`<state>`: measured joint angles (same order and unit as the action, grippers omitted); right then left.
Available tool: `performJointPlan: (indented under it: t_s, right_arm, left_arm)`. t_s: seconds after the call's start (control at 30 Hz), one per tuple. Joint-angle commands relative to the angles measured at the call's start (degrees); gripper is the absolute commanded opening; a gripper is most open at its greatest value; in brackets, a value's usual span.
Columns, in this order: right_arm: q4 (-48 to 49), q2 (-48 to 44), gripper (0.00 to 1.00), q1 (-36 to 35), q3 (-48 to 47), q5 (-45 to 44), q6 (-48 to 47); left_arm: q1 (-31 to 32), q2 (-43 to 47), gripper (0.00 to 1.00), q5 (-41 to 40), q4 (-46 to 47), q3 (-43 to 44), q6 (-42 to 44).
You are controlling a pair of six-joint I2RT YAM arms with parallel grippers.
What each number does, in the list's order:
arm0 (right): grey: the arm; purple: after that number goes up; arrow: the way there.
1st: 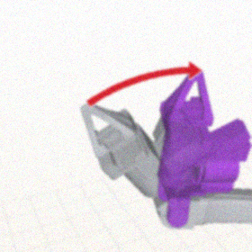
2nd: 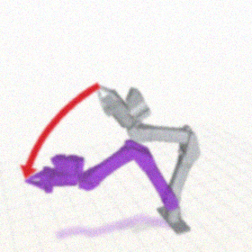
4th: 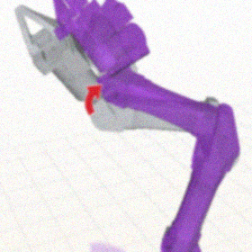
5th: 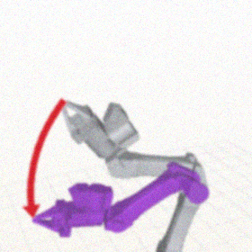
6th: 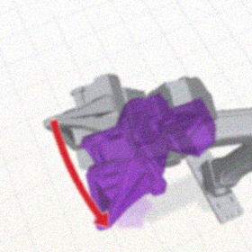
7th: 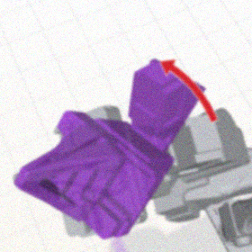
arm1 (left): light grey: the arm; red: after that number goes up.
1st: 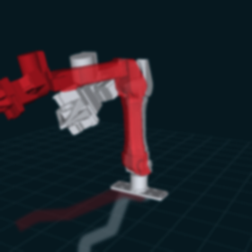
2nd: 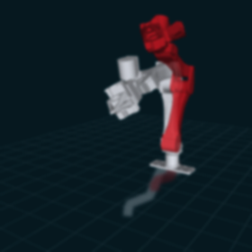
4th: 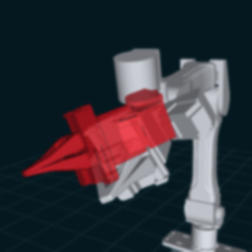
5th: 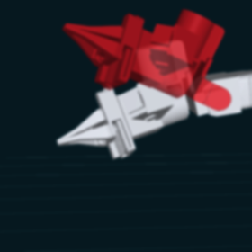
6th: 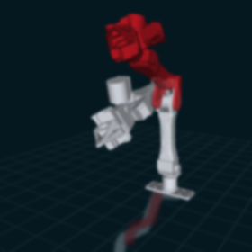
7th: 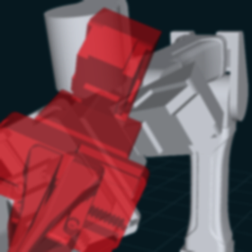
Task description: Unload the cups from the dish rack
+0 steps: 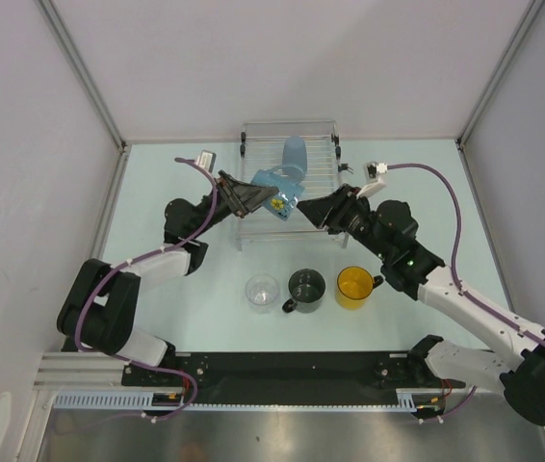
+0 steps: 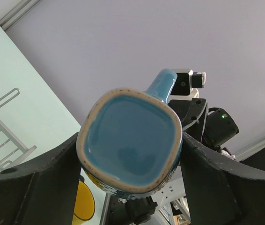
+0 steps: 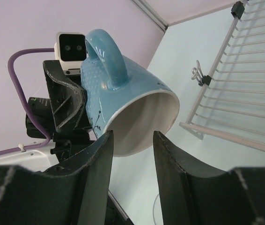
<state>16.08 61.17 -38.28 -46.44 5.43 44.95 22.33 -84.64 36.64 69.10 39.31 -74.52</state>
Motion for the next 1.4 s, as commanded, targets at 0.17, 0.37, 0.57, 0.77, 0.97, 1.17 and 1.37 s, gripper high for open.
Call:
performJointPlan:
  t_s: [0.17, 0.37, 0.57, 0.77, 0.97, 1.17, 1.37]
  right_arm:
    - [-0.9, -3.7, 0.45, -0.9, -1.1, -1.7, -2.1]
    - [-1.1, -4.0, 0.45, -0.9, -1.0, -1.9, -2.9]
    - [0.7, -0.2, 0.45, -0.7, -2.5, -1.0, -3.3]
    - [3.9, 3.5, 0.45, -0.7, -4.5, 0.0, -3.0]
    - [4.8, 6.2, 0.45, -0.7, -5.9, 1.0, -3.1]
    - [4.4, 6.2, 0.00, -0.7, -5.6, 2.4, -3.0]
    - [2.2, 4.2, 0.00, -0.7, -4.9, 2.1, -3.8]
  left_arm:
    - [0.2, -0.6, 0.00, -0.7, 1.9, 4.2, 3.9]
    - [0.2, -2.3, 0.00, -0.6, 1.5, 7.0, 4.4]
    - [2.0, -2.0, 0.00, -0.2, 4.5, 5.1, 2.0]
    - [3.9, -0.2, 0.00, 0.6, 4.5, 3.1, 2.1]
    - [5.8, 0.5, 0.00, 1.0, 4.4, 2.4, 2.4]
    - [6.8, -0.3, 0.00, 0.6, 5.3, 1.6, 2.3]
    - [6.7, -1.3, 0.01, 1.0, 4.7, 2.6, 2.1]
